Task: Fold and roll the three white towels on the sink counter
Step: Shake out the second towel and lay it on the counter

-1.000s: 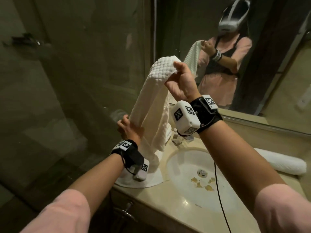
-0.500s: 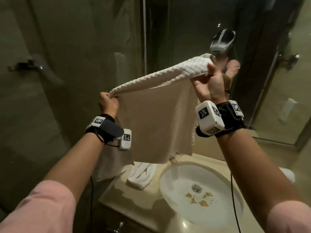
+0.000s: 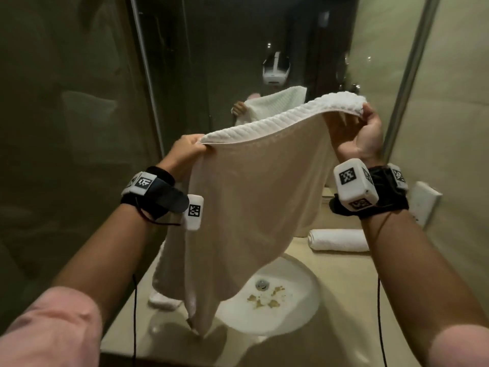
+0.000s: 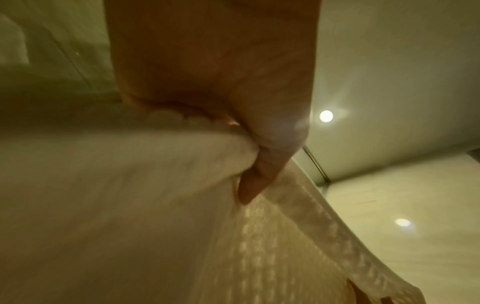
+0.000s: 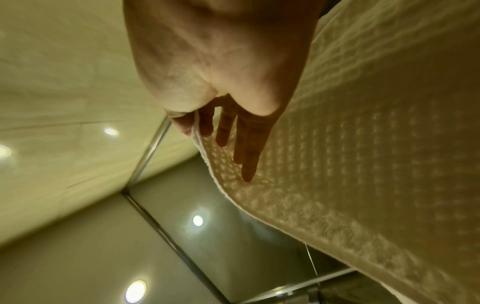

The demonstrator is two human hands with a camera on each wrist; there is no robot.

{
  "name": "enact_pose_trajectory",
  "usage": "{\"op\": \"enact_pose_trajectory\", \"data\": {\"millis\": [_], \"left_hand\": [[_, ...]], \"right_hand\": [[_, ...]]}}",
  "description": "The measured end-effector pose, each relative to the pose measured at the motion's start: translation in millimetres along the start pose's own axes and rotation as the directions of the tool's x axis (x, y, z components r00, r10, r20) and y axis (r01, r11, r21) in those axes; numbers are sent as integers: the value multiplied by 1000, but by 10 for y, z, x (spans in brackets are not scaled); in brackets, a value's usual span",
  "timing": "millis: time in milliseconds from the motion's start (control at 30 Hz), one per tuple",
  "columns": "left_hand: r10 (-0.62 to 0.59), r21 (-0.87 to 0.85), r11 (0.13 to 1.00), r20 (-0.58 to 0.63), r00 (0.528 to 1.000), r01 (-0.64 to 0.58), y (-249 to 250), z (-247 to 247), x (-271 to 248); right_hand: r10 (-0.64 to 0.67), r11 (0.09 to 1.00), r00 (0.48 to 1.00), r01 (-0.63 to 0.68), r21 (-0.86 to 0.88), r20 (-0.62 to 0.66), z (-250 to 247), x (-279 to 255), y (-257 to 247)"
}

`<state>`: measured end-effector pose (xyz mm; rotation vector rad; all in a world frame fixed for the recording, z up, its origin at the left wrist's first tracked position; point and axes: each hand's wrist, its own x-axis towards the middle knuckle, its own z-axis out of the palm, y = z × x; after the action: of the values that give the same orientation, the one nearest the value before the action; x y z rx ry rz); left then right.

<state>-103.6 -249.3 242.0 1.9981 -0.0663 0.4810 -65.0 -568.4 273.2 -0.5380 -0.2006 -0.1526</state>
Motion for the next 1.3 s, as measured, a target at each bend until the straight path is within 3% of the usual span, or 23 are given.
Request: {"op": "enact_pose_trajectory", "data": {"millis": [67, 133, 267, 333, 400, 533, 600, 633, 733, 833, 867, 933, 1033, 1100, 1200, 1300], "left_hand": [[33, -12, 999, 191, 981, -31, 113, 305, -51], [43, -52, 998, 363, 931, -26, 204, 629, -79], [47, -77, 997, 576, 816, -3, 422, 1366, -133], [42, -67, 998, 681, 731, 5, 561, 1738, -206], [47, -74, 997, 786, 617, 19, 713, 2083, -326], [75, -78, 997, 906, 416, -10, 923, 2657, -528], [108, -131, 990, 940, 323, 51, 966, 2860, -588], [124, -166, 979, 944, 306, 116, 997, 2936, -623], [191, -294, 925, 908, 373, 242, 1083, 3108, -689], [223, -299, 933, 916, 335, 197, 1140, 3189, -739], [217, -286, 946, 911, 350, 156, 1153, 3219, -765], [209, -279, 957, 853, 479, 79, 1178, 3297, -798], [237, -332, 943, 686, 688, 6, 1187, 3416, -780], [201, -337, 942, 590, 782, 12, 1193, 3466, -750], [62, -387, 904, 541, 839, 182, 1181, 3508, -683], [-95, -408, 830, 569, 817, 381, 1204, 3456, -662]], "right_hand": [[-51, 999, 999, 51, 11, -11, -137, -61, -257], [-88, 996, 996, 88, 26, -4, -282, -116, -484], [-96, 995, 995, 96, -9, -2, -597, -267, -910], [-67, 996, 998, 68, -51, 19, -740, -344, -1107], [-51, 991, 998, 55, -118, 36, -839, -438, -1278], [-92, 956, 995, 97, -277, 29, -1029, -614, -1552], [-104, 939, 993, 114, -324, 48, -1139, -694, -1633], [-108, 919, 993, 120, -376, 54, -1185, -739, -1643], [-59, 845, 996, 85, -528, 65, -1370, -826, -1584], [-6, 811, 995, 63, -581, 100, -1511, -883, -1509], [2, 813, 993, 67, -578, 117, -1533, -891, -1495], [14, 815, 990, 70, -575, 141, -1571, -880, -1481], [66, 734, 982, 73, -675, 178, -1599, -830, -1445], [100, 694, 973, 82, -716, 208, -1655, -811, -1422], [76, 720, 980, 74, -690, 185, -1825, -816, -1419], [80, 622, 997, -40, -782, 12, -2063, -890, -1400]]}}
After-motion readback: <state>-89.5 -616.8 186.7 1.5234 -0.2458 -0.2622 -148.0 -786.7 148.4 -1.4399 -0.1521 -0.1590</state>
